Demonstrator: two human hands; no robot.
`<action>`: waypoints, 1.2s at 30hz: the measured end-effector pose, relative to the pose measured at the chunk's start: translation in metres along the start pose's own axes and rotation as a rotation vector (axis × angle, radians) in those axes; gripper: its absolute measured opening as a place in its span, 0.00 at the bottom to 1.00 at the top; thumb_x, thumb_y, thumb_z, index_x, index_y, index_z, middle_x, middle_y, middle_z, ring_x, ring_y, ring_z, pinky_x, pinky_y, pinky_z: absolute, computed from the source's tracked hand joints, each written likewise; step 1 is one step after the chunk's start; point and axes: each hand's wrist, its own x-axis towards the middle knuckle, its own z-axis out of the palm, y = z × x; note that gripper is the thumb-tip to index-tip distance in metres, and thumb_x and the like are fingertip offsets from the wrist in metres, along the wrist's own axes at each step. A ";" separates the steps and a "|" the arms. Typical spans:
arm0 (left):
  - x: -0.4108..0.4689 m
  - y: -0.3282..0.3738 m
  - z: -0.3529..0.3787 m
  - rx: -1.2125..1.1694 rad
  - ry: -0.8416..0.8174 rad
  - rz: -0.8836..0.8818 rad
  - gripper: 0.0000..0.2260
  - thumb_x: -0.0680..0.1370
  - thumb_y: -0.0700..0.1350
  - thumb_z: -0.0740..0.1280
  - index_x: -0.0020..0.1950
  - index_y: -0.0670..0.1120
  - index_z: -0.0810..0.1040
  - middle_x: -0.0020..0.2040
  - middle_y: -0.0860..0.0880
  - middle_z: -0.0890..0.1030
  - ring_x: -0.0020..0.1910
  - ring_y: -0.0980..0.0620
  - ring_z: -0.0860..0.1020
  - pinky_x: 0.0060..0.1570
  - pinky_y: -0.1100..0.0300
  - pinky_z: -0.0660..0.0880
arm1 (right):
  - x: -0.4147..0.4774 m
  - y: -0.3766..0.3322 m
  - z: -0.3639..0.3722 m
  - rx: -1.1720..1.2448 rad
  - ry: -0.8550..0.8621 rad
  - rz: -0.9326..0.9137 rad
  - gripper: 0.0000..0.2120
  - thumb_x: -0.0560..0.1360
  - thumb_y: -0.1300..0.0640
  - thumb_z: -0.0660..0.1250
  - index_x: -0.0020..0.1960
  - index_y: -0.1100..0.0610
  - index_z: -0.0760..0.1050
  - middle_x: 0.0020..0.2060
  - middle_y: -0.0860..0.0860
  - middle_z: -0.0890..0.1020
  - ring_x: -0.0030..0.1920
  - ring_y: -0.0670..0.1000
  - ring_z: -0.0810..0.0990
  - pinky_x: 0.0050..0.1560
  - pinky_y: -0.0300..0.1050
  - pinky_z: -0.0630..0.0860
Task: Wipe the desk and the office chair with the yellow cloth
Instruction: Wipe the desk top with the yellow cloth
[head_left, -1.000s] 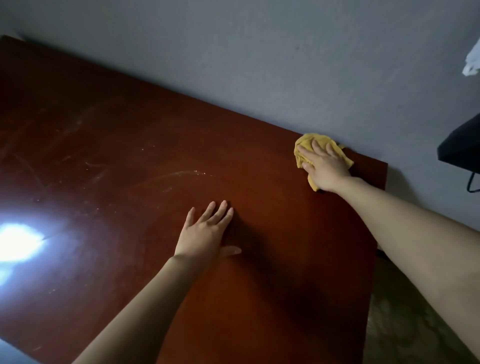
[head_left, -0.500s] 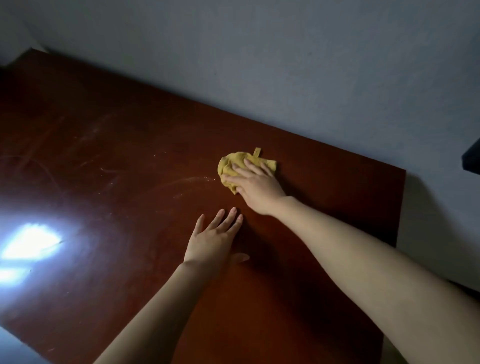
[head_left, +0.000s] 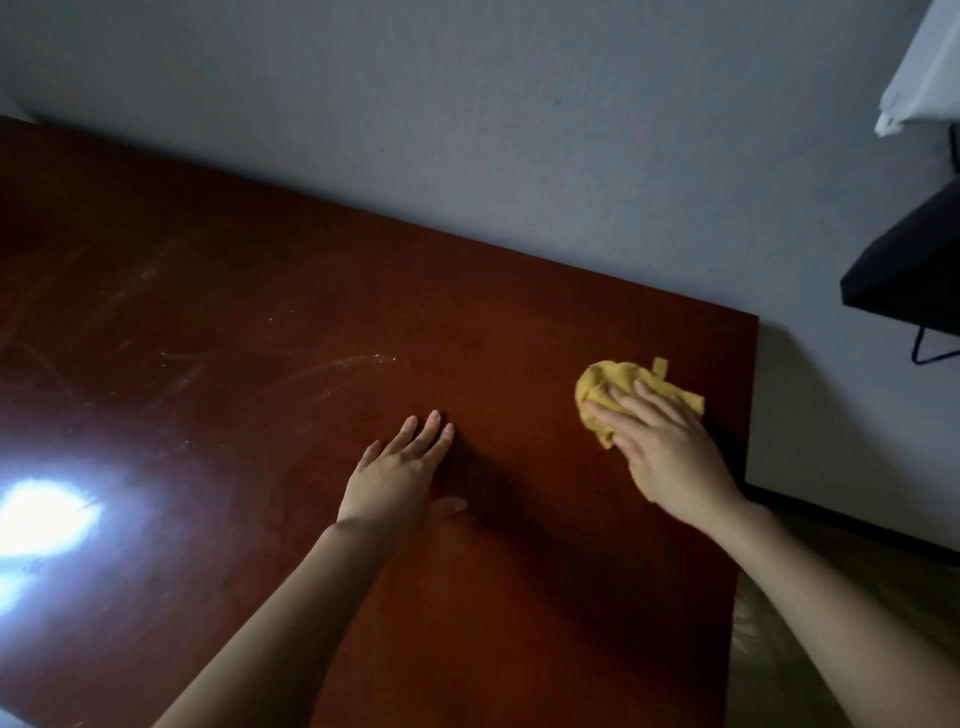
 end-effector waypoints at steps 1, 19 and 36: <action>0.000 0.000 -0.001 -0.020 -0.007 0.003 0.38 0.77 0.64 0.59 0.78 0.55 0.42 0.78 0.56 0.40 0.77 0.54 0.41 0.74 0.52 0.51 | 0.001 0.011 -0.003 0.005 0.018 0.046 0.22 0.79 0.57 0.60 0.71 0.44 0.65 0.72 0.48 0.67 0.74 0.56 0.60 0.72 0.57 0.58; 0.001 -0.008 0.007 -0.015 0.094 0.030 0.35 0.77 0.64 0.58 0.78 0.58 0.43 0.78 0.60 0.41 0.77 0.57 0.42 0.74 0.55 0.54 | 0.146 0.012 -0.018 -0.049 0.030 0.311 0.23 0.81 0.54 0.54 0.75 0.42 0.57 0.76 0.50 0.57 0.75 0.59 0.53 0.72 0.56 0.52; -0.028 -0.025 0.015 -0.060 0.120 -0.095 0.29 0.82 0.58 0.53 0.78 0.53 0.43 0.75 0.56 0.36 0.73 0.56 0.35 0.74 0.53 0.43 | 0.045 -0.114 0.039 -0.029 -0.054 -0.268 0.25 0.81 0.57 0.55 0.74 0.38 0.56 0.75 0.45 0.58 0.76 0.53 0.51 0.73 0.55 0.43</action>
